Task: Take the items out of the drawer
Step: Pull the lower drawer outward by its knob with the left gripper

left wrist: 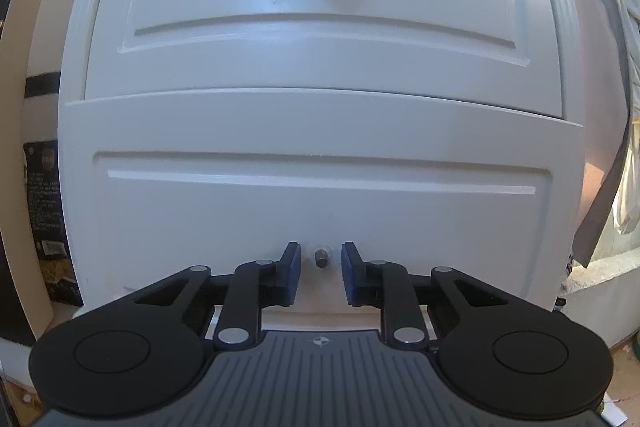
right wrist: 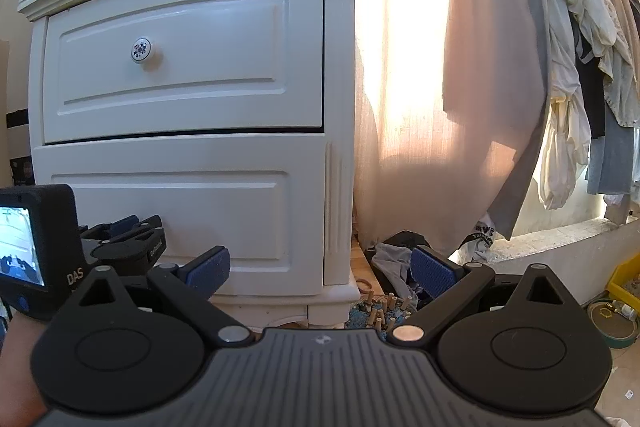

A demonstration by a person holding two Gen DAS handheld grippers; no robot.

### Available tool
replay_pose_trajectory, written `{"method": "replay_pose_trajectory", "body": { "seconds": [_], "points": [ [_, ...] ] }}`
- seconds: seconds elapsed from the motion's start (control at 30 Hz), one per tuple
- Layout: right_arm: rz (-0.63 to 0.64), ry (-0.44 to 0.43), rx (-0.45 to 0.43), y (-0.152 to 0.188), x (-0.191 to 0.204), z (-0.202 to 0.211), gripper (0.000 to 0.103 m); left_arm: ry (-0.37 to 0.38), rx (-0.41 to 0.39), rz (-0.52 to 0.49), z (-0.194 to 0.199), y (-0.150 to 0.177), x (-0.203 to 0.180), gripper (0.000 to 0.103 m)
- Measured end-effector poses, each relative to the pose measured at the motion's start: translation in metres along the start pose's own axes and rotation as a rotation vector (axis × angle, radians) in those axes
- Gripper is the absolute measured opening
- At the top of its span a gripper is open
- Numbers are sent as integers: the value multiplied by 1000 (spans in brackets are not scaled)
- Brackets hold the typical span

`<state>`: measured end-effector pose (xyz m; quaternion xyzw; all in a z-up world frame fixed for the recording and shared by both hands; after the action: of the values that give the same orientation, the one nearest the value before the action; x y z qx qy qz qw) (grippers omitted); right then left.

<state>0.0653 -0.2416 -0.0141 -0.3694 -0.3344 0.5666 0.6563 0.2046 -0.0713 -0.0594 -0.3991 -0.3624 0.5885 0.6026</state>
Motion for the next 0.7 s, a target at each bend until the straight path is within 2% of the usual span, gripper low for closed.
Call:
{"method": "replay_pose_trajectory", "body": {
  "seconds": [0.23, 0.33, 0.37, 0.7],
  "points": [
    [-3, -1, 4, 0, -2, -1, 103, -11, -1, -11, -3, -2, -1, 21],
    [-7, -2, 3, -1, -2, -2, 103, -24, 16, -21, -5, -2, -3, 6],
    [-7, -2, 3, -1, -2, -2, 103, -27, 26, -20, -6, -2, -3, 4],
    [-4, -12, 2, -1, -1, 2, 103, -42, 20, -51, -8, -2, -4, 2]
  ]
}}
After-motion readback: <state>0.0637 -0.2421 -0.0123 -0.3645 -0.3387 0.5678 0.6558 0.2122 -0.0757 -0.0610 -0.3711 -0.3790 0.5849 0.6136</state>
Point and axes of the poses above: each gripper's, at about its wrist camera, not at the fingertips, and z roughly against the way its jaws point, x to its left, y to its underside, the point moved 4 cm from there along -z, roughly the way its jaws point, and after that the axes turned 15 degrees about x, right-handed, at the moved point
